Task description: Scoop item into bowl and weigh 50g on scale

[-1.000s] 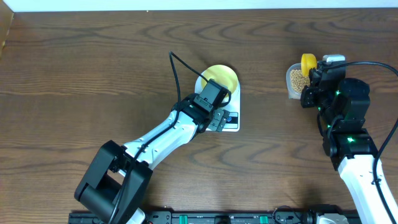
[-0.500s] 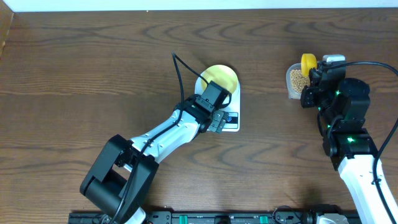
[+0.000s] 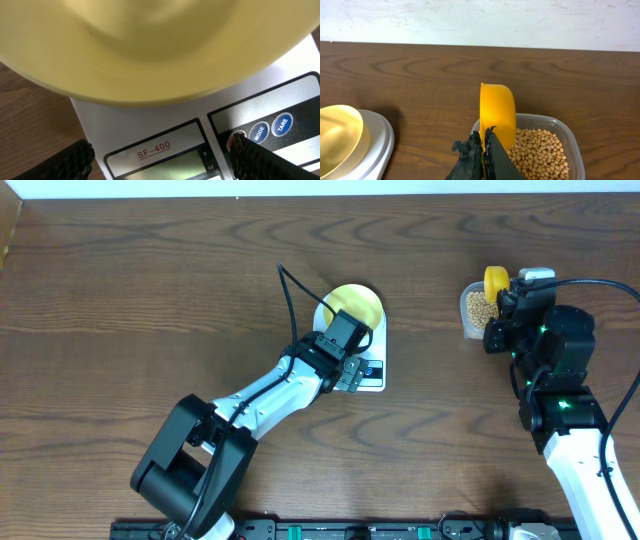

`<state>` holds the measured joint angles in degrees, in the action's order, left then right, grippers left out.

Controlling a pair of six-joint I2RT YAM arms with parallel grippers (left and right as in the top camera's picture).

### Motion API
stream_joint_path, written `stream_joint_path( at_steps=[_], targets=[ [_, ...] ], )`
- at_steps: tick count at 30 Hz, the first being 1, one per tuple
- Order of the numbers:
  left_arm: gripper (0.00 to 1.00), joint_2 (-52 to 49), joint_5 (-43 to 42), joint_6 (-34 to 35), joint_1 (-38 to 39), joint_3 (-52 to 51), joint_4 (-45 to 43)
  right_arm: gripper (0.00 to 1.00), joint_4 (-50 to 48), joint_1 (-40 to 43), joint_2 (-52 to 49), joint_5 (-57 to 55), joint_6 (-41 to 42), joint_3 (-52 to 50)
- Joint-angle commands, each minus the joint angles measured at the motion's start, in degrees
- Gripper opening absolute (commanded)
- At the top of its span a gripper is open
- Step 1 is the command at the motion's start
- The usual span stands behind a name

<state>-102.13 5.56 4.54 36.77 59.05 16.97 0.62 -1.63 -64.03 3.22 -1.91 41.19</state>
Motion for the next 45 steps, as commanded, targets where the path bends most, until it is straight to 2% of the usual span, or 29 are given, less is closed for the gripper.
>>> stream_joint_path(
  at_steps=[1, 38, 45],
  targets=[
    [0.88, -0.98, 1.16, 0.70, -0.04, -0.68, -0.15, 0.01, 0.04, 0.13, -0.07, 0.42, 0.59, 1.18],
    [0.88, -1.62, 1.18, 1.79, 1.20, -0.68, -1.27, 0.01, 0.22, 0.13, -0.07, 0.39, 0.57, 1.18],
    [0.89, -1.62, 5.66, 5.22, 2.14, -0.68, -1.25, 0.01, 0.24, 0.13, -0.07, 0.39, 0.57, 1.18]
  ],
)
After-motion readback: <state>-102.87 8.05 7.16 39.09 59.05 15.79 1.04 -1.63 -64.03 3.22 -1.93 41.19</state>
